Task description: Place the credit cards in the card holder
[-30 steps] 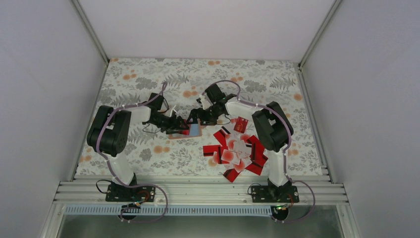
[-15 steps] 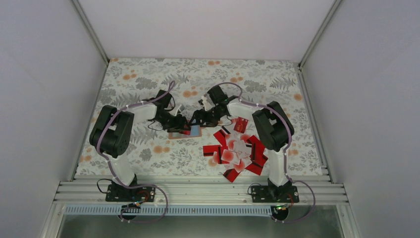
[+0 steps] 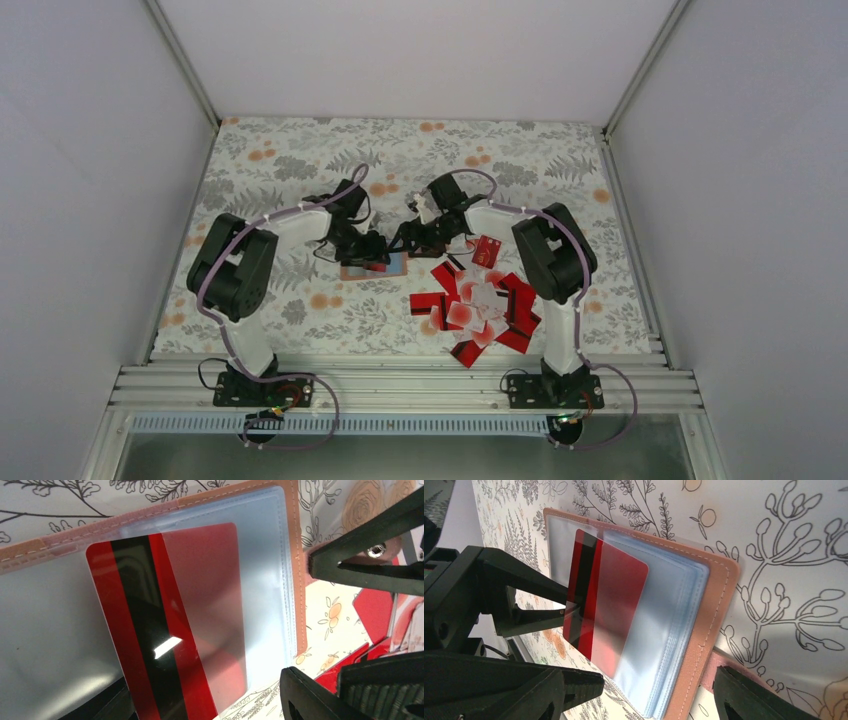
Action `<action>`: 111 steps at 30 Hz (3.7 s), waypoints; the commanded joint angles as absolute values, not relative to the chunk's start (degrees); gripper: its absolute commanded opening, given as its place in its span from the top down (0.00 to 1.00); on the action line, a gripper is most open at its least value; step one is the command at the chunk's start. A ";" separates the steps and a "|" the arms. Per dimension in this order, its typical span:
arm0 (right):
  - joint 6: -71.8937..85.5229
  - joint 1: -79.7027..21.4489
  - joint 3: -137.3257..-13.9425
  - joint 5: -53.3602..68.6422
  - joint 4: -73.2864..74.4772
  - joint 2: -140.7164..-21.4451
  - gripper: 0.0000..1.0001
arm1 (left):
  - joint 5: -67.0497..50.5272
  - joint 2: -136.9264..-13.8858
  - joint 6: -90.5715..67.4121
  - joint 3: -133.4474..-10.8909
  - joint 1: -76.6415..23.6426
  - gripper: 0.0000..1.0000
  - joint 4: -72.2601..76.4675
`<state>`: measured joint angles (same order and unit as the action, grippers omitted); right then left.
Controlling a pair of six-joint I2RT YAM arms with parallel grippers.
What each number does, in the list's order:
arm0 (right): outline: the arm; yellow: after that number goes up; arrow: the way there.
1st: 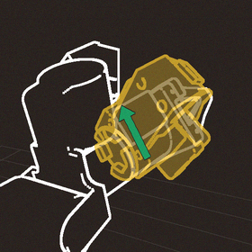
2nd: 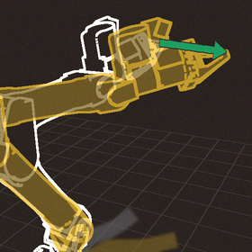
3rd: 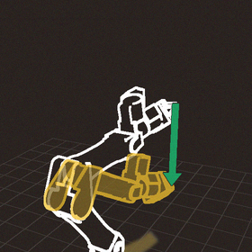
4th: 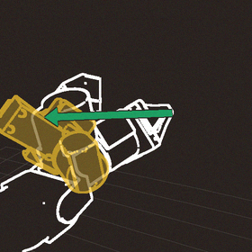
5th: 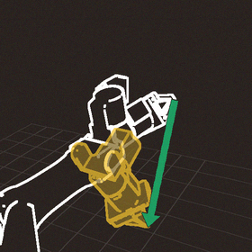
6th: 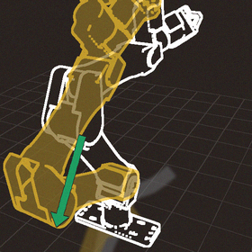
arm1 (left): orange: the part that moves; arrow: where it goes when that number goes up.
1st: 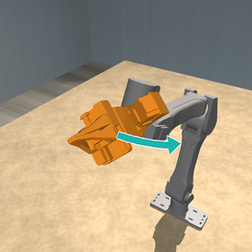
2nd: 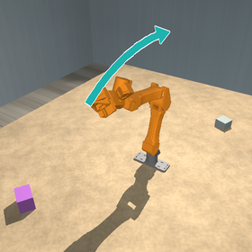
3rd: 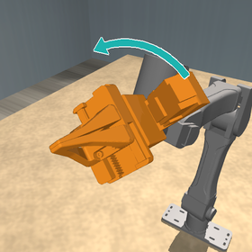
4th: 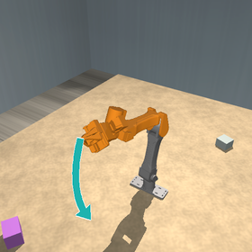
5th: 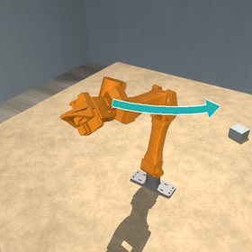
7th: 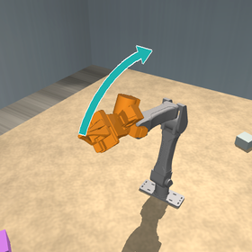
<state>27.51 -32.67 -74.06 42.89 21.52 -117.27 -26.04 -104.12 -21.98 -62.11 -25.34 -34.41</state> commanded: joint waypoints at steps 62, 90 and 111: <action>27.26 -34.29 -71.46 43.94 19.51 -117.90 0.41 | -7.12 -101.84 -24.95 -63.24 -29.43 0.55 -34.45; 27.03 -34.31 -71.61 44.19 19.69 -118.21 0.42 | -13.07 -102.89 -27.10 -62.33 -29.97 0.60 -31.49; 25.78 -33.26 -75.68 45.05 21.68 -115.55 0.40 | -12.07 -94.21 -24.81 -65.31 -28.53 0.66 -37.94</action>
<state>26.65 -33.63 -73.38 43.55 20.62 -117.30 -12.82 -96.71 -26.15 -64.86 -29.34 -35.53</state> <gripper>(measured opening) 0.601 0.359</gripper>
